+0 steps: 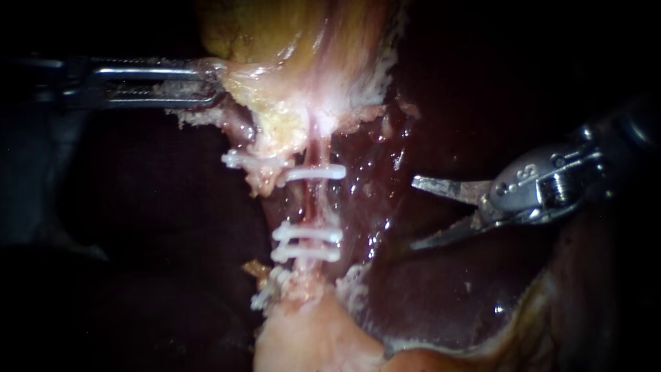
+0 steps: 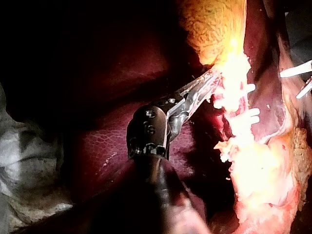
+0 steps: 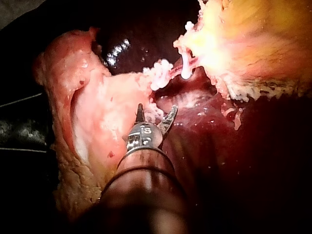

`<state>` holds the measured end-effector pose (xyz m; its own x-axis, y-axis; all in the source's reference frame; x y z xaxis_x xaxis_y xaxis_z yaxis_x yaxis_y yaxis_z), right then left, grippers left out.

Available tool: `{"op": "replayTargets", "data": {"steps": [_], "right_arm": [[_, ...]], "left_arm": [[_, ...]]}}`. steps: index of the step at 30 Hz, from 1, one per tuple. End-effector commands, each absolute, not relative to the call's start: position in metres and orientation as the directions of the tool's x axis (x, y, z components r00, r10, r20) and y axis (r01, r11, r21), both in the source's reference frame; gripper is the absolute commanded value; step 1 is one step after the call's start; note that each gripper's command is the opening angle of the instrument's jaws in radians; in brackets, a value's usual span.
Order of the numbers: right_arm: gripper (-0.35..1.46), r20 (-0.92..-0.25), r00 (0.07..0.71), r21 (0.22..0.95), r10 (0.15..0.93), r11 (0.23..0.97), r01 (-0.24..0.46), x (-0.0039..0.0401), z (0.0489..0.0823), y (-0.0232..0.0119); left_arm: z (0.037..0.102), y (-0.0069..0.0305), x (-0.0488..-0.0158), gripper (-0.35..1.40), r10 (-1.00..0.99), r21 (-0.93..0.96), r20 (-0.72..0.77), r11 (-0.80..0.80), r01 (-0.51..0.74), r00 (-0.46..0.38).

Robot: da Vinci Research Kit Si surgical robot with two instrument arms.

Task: Go to the cutting position right tube

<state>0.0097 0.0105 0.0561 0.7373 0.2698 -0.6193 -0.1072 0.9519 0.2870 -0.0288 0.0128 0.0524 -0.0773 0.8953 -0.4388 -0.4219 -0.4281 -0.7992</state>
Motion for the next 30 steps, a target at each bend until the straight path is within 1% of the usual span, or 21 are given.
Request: {"op": "replayTargets", "data": {"steps": [1, 5, 11, 16, 19, 20, 23, 28, 30], "right_arm": [[1.43, -0.619, 0.737, 0.287, 0.27, 0.952, -0.107, 0.0098, 0.0562, 0.0104], [1.43, -0.619, 0.737, 0.287, 0.27, 0.952, -0.107, 0.0098, 0.0562, 0.0104], [1.43, -0.617, 0.739, 0.288, 0.269, 0.952, -0.107, 0.0098, 0.0561, 0.0105], [1.41, -0.631, 0.725, 0.306, 0.277, 0.947, -0.095, 0.0099, 0.0561, 0.0106], [1.39, -0.672, 0.678, 0.338, 0.296, 0.938, -0.075, 0.0105, 0.0564, 0.0108], [1.39, -0.684, 0.655, 0.372, 0.321, 0.926, -0.065, 0.0109, 0.0567, 0.0109], [1.39, -0.692, 0.614, 0.432, 0.379, 0.899, -0.068, 0.012, 0.0575, 0.0113], [1.39, -0.691, 0.563, 0.506, 0.453, 0.86, -0.07, 0.0138, 0.059, 0.0119], [1.39, -0.688, 0.554, 0.526, 0.47, 0.848, -0.066, 0.0146, 0.0598, 0.0122]], "left_arm": [[0.0521, 0.0129, -0.0286, -0.35, 0.896, -0.801, -0.437, -0.427, -0.42, -0.077], [0.05, 0.014, -0.0272, -0.35, 0.901, -0.81, -0.426, -0.419, -0.411, -0.079], [0.0464, 0.0157, -0.0244, -0.35, 0.903, -0.814, -0.429, -0.404, -0.416, -0.037], [0.046, 0.0158, -0.0239, -0.35, 0.903, -0.814, -0.428, -0.402, -0.42, -0.035], [0.0462, 0.0157, -0.0241, -0.35, 0.903, -0.813, -0.429, -0.402, -0.422, -0.034], [0.0462, 0.0157, -0.0241, -0.35, 0.903, -0.813, -0.429, -0.402, -0.422, -0.034], [0.0462, 0.0157, -0.0242, -0.35, 0.903, -0.812, -0.429, -0.402, -0.422, -0.034], [0.0463, 0.0156, -0.0242, -0.35, 0.902, -0.812, -0.43, -0.402, -0.423, -0.034], [0.0463, 0.0156, -0.0243, -0.35, 0.902, -0.812, -0.43, -0.403, -0.423, -0.033]]}}
